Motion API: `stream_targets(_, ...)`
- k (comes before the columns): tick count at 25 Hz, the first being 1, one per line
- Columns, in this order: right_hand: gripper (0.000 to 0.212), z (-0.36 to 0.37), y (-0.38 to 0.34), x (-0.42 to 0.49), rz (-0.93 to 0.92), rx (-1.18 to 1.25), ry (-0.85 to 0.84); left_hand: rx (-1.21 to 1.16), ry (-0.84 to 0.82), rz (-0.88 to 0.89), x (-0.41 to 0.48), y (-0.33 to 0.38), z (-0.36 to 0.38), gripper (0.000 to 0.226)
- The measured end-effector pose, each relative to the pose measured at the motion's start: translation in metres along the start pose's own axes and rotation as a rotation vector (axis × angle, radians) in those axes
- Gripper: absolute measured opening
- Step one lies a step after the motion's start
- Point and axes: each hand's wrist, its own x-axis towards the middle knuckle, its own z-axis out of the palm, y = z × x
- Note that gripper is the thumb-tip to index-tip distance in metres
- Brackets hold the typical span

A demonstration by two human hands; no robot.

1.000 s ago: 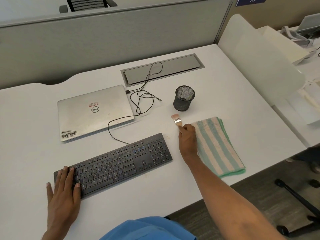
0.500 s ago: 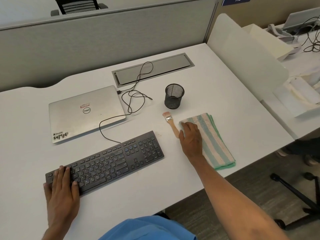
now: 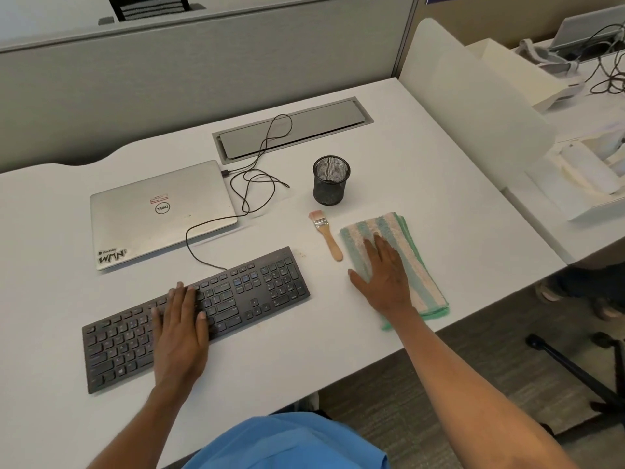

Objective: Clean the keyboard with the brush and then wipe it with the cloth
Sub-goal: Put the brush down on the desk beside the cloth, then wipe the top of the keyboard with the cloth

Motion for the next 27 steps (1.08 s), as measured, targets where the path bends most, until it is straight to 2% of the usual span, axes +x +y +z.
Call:
stream_targets(3, 0.09, 0.006, -0.001, -0.011, -0.016, -0.121, -0.059, -0.006, -0.018, 0.04, 0.009, 0.027, 0.011, 0.065)
stream_targets(10, 0.065, 0.014, -0.003, -0.038, 0.035, -0.173, -0.007, 0.035, -0.064, 0.102, 0.013, 0.048, 0.027, 0.065)
stream_targets(13, 0.059, 0.012, -0.004, -0.042, 0.055, -0.103, -0.044, 0.072, -0.067, 0.106, 0.013, 0.047, 0.031, 0.065)
stream_targets(15, 0.054, 0.008, -0.007, -0.049, 0.092, 0.07, -0.026, 0.08, -0.068, 0.106, 0.014, 0.046, 0.032, 0.065)
stream_targets(18, 0.048, -0.023, -0.023, -0.057, 0.378, 0.602, -0.081, 0.087, -0.071, 0.109, 0.013, 0.046, 0.033, 0.064)
stream_targets(20, 0.046, -0.049, -0.042, -0.061, 0.481, 0.875, -0.076, 0.089, -0.071, 0.108, 0.012, 0.046, 0.033, 0.064)
stream_targets(22, 0.044, -0.065, -0.06, -0.064, 0.487, 1.005, -0.027, 0.091, -0.085, 0.107, 0.013, 0.046, 0.032, 0.064)
stream_targets(27, 0.033, -0.085, -0.119, -0.06, 0.502, 1.124, 0.069, 0.042, -0.147, 0.164, 0.017, 0.037, 0.018, 0.064)
